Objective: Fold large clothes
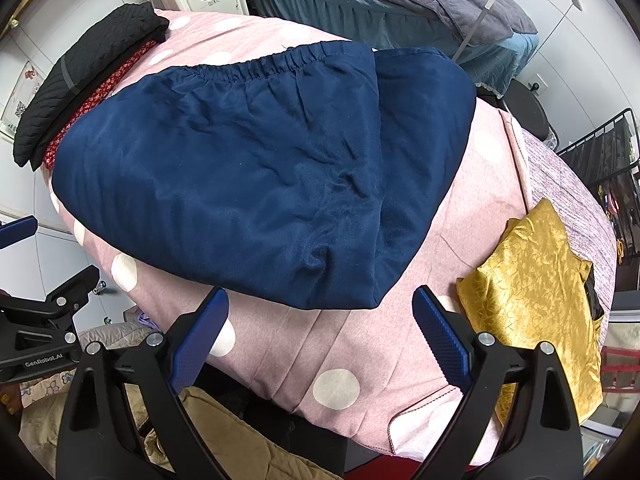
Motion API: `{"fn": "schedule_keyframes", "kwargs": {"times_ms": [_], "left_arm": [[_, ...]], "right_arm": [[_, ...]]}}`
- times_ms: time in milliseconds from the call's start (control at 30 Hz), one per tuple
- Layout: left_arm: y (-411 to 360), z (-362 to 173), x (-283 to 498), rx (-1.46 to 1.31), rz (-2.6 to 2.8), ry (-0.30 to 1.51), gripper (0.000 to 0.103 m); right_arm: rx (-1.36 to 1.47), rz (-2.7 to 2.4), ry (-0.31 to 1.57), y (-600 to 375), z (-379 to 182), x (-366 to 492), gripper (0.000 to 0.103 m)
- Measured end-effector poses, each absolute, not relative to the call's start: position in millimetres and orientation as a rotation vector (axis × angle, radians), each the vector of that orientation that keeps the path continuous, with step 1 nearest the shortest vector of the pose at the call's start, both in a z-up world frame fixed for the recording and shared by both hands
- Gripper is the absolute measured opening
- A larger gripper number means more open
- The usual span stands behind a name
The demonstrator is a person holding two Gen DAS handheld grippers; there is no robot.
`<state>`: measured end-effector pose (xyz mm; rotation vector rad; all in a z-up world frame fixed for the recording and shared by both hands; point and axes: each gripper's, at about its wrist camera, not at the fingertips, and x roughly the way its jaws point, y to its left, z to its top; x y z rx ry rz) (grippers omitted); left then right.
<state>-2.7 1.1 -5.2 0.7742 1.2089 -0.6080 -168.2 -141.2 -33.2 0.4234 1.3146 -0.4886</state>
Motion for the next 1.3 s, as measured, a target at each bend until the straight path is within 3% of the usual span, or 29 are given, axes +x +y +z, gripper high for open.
{"fn": "schedule_keyframes", "kwargs": {"times_ms": [1000,1300], "left_arm": [[-5.6,-5.4,2.5,0.784,-0.591,1.201,0.097],[6.4,2.8,37.7,0.613,-0.624,1.332,0.097]], "right_arm": [[0.427,-0.482,1.329,-144.3,-36.0,-163.8,0.092],[0.439,-0.49,1.257,-158.6,-25.6,-162.7,0.092]]}}
